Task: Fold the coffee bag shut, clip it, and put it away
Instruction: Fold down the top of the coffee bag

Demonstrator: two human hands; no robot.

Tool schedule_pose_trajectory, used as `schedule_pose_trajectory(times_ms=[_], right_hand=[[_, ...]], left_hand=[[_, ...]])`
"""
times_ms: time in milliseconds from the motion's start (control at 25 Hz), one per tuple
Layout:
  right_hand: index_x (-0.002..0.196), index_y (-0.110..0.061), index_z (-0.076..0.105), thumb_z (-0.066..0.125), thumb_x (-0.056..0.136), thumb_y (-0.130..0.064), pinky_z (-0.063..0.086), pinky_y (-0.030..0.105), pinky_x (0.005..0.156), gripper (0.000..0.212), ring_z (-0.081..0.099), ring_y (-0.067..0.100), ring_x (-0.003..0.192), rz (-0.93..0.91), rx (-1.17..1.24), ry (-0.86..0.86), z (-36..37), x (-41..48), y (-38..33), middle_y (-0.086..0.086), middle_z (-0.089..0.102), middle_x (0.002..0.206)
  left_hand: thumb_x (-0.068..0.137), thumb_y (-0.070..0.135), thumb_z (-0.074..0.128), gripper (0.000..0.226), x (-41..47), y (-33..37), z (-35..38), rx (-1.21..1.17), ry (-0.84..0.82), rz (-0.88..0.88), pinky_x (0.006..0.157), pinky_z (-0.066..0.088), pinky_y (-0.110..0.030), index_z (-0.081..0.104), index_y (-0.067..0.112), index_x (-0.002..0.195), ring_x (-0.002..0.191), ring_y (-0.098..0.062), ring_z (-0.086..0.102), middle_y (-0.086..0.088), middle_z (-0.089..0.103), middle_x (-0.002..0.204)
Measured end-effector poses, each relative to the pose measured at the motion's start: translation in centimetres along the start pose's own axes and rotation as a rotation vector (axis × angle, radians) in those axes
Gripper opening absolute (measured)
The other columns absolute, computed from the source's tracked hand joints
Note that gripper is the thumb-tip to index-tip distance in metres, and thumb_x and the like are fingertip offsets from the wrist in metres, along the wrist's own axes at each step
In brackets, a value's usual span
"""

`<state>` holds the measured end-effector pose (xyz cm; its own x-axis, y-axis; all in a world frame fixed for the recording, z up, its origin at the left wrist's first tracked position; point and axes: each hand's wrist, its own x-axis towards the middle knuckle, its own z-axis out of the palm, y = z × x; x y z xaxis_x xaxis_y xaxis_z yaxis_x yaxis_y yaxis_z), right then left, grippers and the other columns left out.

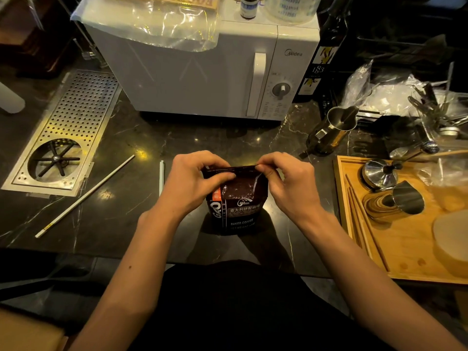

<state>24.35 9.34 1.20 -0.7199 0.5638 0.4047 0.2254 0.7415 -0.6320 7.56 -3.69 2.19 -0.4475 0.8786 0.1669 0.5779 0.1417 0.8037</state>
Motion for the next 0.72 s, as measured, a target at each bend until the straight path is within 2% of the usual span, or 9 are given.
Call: schedule_pose_trajectory(times_ms=[160,360,480,720], right_hand=[[0.102,-0.013,0.068,0.069,0.087,-0.015,0.053,0.033,0.08,0.015,0.064,0.013,0.09,0.111,0.159,-0.15,-0.5,0.3,0.0,-0.009,0.066,0.093],[0.094,-0.018,0.066,0.064,0.087,-0.018,0.052,0.045,0.076,0.007,0.062,0.015,0.087,0.061,0.079,-0.237,0.1,1.2,0.0,-0.012,0.063,0.088],[0.097,-0.022,0.063,0.063,0.088,-0.023,0.052,0.048,0.077,0.009,0.062,0.016,0.091,0.045,0.007,-0.309,-0.1,1.5,-0.1,-0.008,0.067,0.093],[0.091,-0.02,0.064,0.063,0.086,-0.019,0.049,0.039,0.07,0.005,0.061,0.019,0.09,0.071,-0.115,-0.221,0.8,1.9,-1.0,-0.005,0.067,0.088]], left_hand=[[0.078,0.014,0.078,0.009,0.2,-0.2,0.4,0.021,0.005,0.038,0.071,0.049,-0.018,0.075,0.01,0.086,0.077,-0.007,0.063,0.001,0.071,0.08],[0.078,0.012,0.077,0.008,0.5,-0.3,0.4,0.055,-0.007,0.07,0.069,0.046,-0.012,0.075,0.008,0.085,0.076,-0.008,0.062,-0.002,0.07,0.079],[0.078,0.011,0.077,0.008,0.6,-0.4,0.4,0.061,-0.014,0.082,0.068,0.047,-0.015,0.075,0.007,0.085,0.075,-0.01,0.064,-0.003,0.07,0.079],[0.079,0.015,0.077,0.008,0.5,-0.5,0.4,0.072,0.01,0.088,0.069,0.048,-0.019,0.073,0.009,0.084,0.076,-0.011,0.063,-0.001,0.069,0.079]])
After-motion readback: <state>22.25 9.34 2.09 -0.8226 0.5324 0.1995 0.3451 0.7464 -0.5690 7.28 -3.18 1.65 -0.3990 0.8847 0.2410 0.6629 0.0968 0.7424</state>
